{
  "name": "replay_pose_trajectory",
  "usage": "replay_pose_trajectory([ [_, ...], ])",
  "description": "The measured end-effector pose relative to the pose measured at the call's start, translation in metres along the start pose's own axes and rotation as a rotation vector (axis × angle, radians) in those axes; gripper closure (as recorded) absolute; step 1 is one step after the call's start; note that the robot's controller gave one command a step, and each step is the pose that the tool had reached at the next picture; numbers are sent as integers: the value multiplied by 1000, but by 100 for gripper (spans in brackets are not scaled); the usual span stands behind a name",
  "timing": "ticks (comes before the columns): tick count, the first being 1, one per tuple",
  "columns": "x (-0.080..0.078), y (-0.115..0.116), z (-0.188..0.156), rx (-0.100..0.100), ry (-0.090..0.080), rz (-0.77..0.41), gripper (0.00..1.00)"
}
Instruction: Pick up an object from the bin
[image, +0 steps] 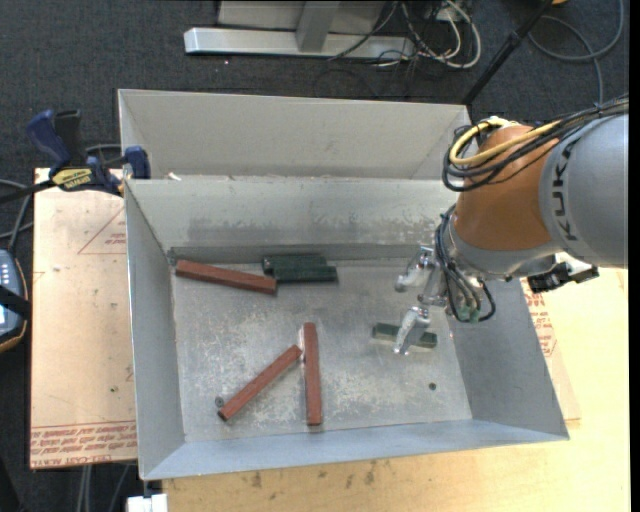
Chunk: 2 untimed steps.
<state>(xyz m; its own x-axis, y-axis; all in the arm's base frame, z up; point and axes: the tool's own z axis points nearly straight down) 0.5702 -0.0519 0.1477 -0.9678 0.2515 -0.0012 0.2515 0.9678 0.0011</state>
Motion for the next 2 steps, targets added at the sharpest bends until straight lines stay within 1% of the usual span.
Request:
replay_pose_trajectory([
  [1,0,-10,70,-1,-4,17,0],
  [2,-15,-7,82,-9,-31,112,100],
])
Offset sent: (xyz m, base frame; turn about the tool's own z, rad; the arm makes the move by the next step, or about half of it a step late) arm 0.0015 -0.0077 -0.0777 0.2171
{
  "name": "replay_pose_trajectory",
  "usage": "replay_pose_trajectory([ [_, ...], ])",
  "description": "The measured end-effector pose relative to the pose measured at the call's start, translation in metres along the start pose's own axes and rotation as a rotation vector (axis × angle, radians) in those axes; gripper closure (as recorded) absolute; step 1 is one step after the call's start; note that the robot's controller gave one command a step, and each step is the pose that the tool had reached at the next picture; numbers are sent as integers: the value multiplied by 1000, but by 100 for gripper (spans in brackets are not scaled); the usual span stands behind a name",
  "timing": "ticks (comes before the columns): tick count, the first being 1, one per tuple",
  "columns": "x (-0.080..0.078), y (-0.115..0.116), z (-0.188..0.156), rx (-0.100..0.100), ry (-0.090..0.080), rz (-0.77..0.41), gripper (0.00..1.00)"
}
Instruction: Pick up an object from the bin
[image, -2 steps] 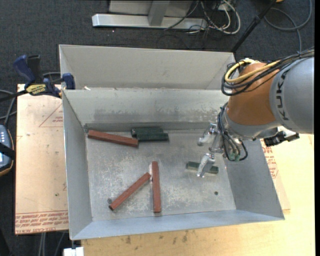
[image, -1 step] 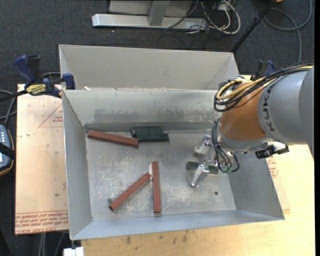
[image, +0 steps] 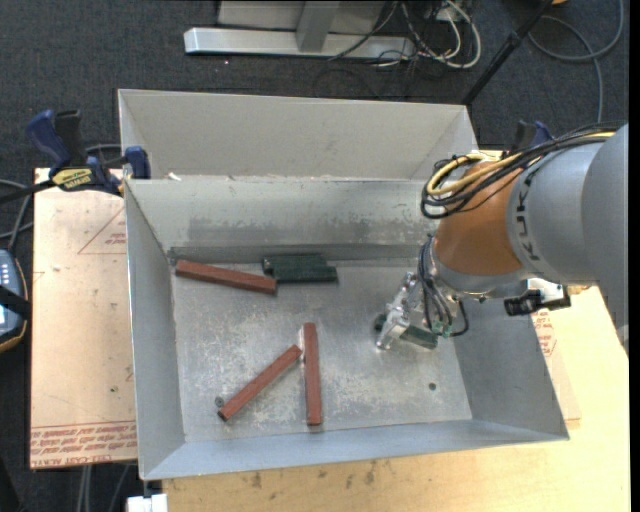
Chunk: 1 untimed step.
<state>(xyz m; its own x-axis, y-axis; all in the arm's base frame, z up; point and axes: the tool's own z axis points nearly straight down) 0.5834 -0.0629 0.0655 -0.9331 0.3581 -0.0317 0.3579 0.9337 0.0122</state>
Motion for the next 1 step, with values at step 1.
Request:
replay_pose_trajectory([
  [1,1,0,-1,1,0,12,100],
])
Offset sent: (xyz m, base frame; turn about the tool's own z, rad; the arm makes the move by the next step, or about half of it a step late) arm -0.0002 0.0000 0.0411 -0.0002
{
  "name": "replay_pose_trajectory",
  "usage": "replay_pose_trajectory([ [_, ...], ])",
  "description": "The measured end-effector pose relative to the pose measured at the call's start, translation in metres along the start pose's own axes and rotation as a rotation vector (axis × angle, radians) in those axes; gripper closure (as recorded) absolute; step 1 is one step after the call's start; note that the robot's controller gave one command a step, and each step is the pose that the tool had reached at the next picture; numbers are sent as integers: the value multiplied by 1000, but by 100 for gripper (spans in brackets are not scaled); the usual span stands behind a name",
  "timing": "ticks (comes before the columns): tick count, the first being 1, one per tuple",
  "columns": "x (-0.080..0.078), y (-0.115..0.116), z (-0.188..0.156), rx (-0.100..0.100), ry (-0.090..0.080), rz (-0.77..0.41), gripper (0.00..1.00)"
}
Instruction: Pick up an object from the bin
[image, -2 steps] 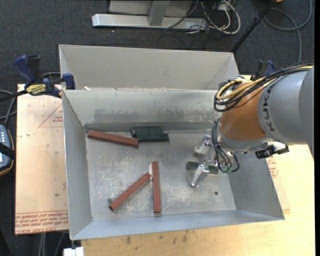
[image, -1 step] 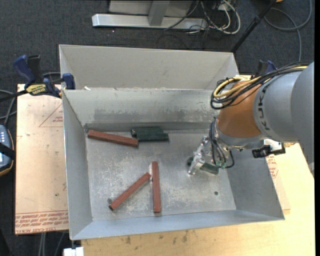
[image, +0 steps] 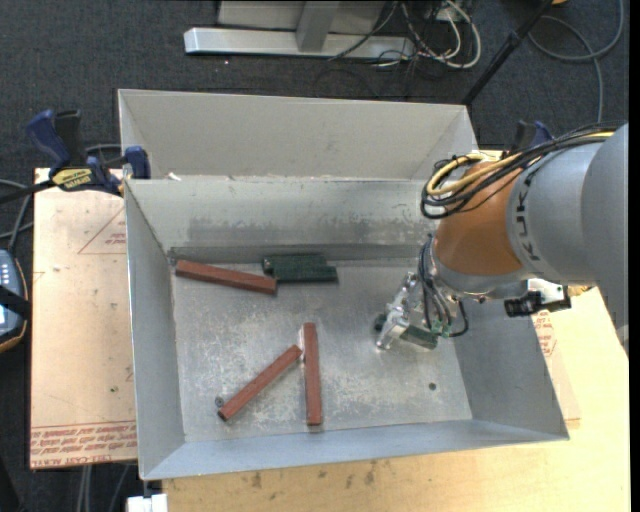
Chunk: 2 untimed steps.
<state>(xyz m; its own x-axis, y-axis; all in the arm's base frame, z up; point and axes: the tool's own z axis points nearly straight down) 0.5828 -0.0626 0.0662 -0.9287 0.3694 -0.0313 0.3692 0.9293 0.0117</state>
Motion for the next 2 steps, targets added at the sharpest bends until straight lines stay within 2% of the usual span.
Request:
replay_pose_trajectory([
  [1,2,-1,-5,1,-1,7,100],
  [2,3,-1,-21,4,7,3,100],
])
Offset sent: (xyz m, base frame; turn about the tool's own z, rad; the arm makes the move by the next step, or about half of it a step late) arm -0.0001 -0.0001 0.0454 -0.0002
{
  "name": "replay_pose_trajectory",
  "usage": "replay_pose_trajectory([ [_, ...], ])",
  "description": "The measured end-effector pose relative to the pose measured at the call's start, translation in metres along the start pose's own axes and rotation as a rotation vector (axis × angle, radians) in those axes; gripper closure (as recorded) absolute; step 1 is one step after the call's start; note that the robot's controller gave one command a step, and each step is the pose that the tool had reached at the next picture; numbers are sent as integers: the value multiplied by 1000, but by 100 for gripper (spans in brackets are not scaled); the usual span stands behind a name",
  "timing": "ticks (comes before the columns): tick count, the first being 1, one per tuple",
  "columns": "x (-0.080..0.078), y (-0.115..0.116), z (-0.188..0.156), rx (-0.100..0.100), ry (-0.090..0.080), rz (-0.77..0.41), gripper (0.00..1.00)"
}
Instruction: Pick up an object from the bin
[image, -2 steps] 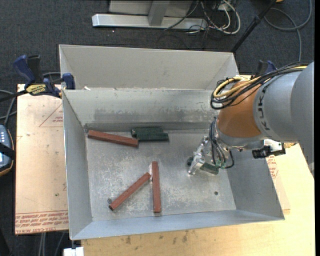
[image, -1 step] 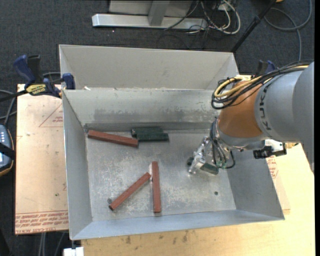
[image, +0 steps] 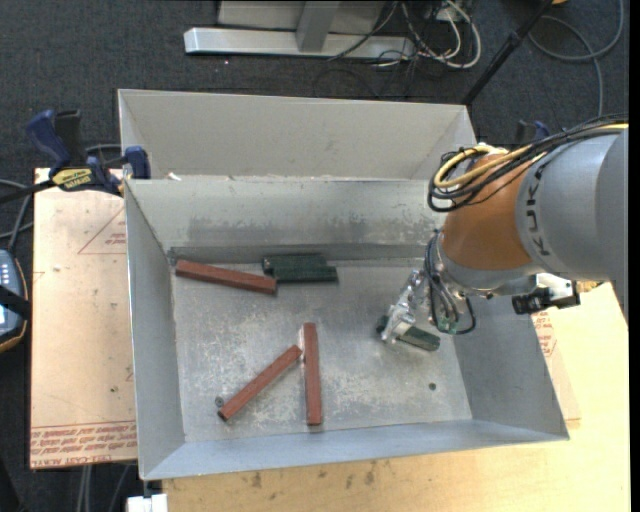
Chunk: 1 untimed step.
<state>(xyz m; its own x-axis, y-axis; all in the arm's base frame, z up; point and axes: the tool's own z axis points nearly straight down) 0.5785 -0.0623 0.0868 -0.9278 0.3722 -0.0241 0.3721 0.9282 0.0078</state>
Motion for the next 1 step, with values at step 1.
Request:
replay_pose_trajectory([
  [1,1,0,-9,4,13,-1,100],
])
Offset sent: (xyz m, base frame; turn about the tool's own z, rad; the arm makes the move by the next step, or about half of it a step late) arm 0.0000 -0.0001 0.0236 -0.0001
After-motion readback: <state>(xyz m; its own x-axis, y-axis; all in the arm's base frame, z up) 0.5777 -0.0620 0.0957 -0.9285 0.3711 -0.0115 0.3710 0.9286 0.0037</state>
